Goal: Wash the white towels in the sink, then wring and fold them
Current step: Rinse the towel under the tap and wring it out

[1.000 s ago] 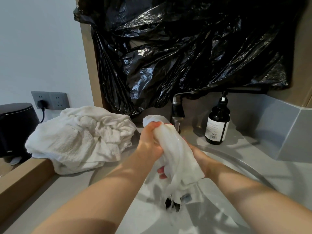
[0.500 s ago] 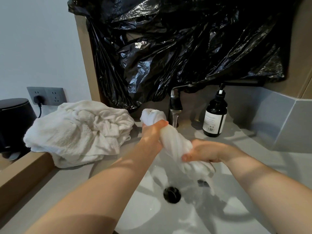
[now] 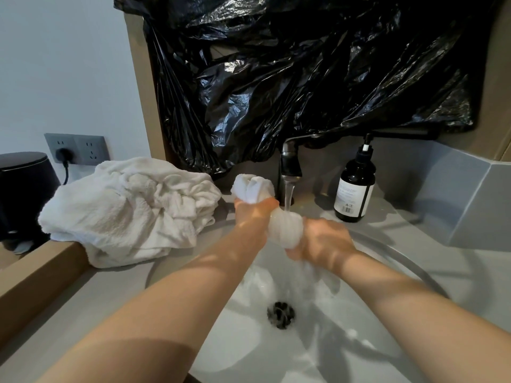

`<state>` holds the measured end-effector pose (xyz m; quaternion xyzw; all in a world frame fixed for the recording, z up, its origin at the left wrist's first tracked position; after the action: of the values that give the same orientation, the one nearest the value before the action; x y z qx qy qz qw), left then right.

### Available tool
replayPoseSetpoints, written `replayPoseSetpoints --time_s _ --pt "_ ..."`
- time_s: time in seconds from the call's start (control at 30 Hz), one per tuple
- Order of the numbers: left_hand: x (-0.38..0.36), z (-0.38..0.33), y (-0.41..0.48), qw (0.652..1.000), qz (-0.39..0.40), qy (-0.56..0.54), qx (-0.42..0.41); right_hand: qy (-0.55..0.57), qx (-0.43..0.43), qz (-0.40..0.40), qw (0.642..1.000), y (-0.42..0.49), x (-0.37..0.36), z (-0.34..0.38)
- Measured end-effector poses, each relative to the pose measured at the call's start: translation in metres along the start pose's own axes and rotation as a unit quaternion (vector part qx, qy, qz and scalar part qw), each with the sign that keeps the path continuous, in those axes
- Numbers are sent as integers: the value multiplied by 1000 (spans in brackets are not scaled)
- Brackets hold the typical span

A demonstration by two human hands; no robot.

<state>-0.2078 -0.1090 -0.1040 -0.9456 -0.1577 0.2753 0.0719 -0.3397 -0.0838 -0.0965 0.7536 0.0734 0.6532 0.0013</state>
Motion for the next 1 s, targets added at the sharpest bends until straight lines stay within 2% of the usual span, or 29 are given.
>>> replayPoseSetpoints --time_s 0.17,0.3,0.4,0.53,0.6,0.73,0.87,1.0 --pt "-6 -6 -5 999 -24 42 13 -80 28 -90 992 7 5 -3" --pt "-5 -5 -4 995 -38 95 2 -124 46 -100 986 9 5 -1" --pt "-4 -3 -6 987 -43 147 -49 -141 77 -122 980 8 -1 4" --pt "-2 2 -8 984 -46 167 -48 -145 85 -121 978 11 -6 4" --pt "0 5 -9 987 -38 153 -37 -130 94 -125 979 11 -9 -2" --pt "-6 14 -13 994 57 88 -11 -73 59 -150 984 11 -12 -21" --pt "-7 26 -13 991 118 -44 55 -19 16 -122 992 12 -8 -35" --pt "-5 22 -11 977 162 -98 94 64 20 -69 995 15 -7 -31"
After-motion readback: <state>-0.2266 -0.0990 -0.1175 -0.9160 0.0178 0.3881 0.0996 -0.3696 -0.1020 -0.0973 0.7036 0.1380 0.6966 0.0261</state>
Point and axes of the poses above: each hand's wrist, its own y-axis towards the middle knuckle, its own x-axis out of the back of the hand, z = x × y, the point moved 3 cm from there along y, towards the middle knuckle, and after that the axes turned 15 degrees about -y, right-handed, at the moved point
